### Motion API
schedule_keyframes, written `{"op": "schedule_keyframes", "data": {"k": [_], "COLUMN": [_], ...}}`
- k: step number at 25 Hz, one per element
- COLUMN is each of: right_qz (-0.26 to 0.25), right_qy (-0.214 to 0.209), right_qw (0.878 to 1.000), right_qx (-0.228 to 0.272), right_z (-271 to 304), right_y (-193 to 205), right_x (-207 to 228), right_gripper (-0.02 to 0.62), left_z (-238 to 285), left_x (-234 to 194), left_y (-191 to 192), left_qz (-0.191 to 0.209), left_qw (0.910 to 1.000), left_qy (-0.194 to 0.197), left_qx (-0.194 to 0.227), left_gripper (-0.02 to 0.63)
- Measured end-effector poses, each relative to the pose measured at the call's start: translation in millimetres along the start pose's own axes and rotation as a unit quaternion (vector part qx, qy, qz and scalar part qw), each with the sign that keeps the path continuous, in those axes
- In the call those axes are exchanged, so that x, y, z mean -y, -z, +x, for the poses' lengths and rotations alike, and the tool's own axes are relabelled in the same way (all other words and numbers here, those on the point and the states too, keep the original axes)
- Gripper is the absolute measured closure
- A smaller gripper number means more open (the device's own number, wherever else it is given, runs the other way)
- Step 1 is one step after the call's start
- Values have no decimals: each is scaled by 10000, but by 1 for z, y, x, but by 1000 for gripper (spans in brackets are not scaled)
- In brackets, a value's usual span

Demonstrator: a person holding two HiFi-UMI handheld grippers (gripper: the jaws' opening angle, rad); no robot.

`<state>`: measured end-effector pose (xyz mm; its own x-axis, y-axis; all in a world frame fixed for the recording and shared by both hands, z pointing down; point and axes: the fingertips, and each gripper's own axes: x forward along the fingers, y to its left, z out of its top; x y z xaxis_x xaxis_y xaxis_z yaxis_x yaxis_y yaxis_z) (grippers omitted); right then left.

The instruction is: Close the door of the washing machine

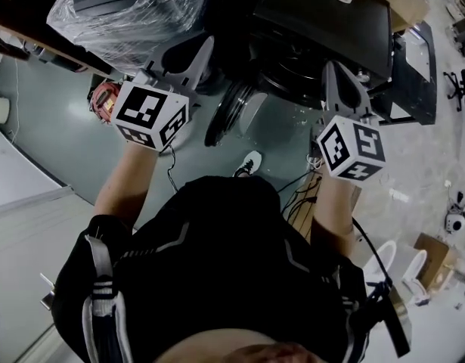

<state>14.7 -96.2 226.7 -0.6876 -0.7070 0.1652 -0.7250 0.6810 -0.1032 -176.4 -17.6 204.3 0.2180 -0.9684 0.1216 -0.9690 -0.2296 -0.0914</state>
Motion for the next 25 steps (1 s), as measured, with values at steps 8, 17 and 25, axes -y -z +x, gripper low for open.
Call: {"op": "schedule_keyframes", "data": {"k": [8,17,25], "right_qz": [400,758,1049], "right_qy": [75,805,1524], "right_qw": [9984,9875,9632], "right_qx": [-391,-1119,-1951], "right_z": [28,51,77], "right_y": [60,167,260], "right_x": [6,-39,-98], "right_gripper": [534,471,445], "left_z": [46,84,82], "left_x": [0,-18,-34], "left_y": [35,128,206], "left_qz": [644,991,1135], "left_qw": [9944,9612,9195], "left_qy": [779,2412,3552], "left_qx": [-299,-906,-1242], "left_gripper": [603,601,601]}}
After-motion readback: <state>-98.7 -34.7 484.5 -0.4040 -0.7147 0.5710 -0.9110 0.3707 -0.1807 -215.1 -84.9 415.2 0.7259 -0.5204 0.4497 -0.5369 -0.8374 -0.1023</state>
